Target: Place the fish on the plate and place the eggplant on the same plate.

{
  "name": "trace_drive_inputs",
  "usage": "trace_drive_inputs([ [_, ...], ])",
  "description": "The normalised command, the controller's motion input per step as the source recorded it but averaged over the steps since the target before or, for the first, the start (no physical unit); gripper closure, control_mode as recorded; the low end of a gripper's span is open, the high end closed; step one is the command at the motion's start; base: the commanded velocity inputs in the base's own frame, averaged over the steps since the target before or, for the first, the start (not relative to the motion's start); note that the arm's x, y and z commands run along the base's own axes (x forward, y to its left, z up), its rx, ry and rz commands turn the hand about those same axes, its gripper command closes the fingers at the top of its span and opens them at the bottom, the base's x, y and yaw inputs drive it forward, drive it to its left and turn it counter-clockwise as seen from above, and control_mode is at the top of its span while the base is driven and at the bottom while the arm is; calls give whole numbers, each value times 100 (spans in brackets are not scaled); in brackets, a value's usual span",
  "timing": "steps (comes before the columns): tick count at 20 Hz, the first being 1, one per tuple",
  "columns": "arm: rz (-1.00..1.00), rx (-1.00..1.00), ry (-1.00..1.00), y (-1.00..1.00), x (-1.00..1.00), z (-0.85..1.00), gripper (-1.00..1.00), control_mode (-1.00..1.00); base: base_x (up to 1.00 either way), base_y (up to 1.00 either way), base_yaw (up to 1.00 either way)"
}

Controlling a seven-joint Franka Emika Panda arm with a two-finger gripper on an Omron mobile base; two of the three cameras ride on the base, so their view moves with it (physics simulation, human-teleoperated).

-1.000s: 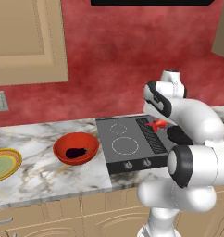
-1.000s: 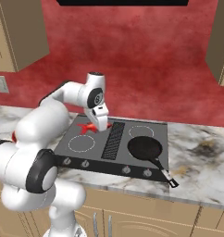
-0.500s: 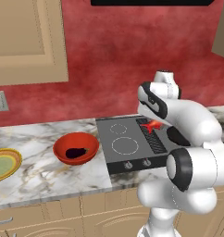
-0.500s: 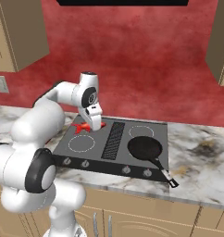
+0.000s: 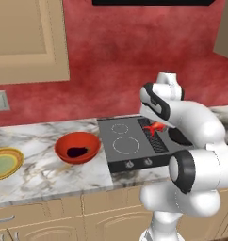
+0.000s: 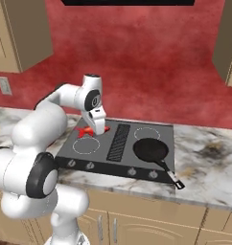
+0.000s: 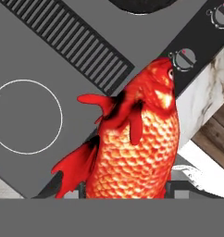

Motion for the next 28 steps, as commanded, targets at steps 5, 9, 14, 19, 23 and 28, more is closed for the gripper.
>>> trace_drive_inputs([
  [5, 0, 0, 0, 0, 0, 0, 100, 100, -41, 47, 3],
  [9, 0, 0, 0, 0, 0, 0, 100, 100, -31, 68, 7],
  [14, 0, 0, 0, 0, 0, 0, 100, 100, -7, 84, 11],
  [19, 0, 0, 0, 0, 0, 0, 100, 100, 0, 90, 9],
  [23, 0, 0, 0, 0, 0, 0, 100, 100, 7, 89, 5],
  [28, 0, 0, 0, 0, 0, 0, 100, 100, 28, 77, 1],
])
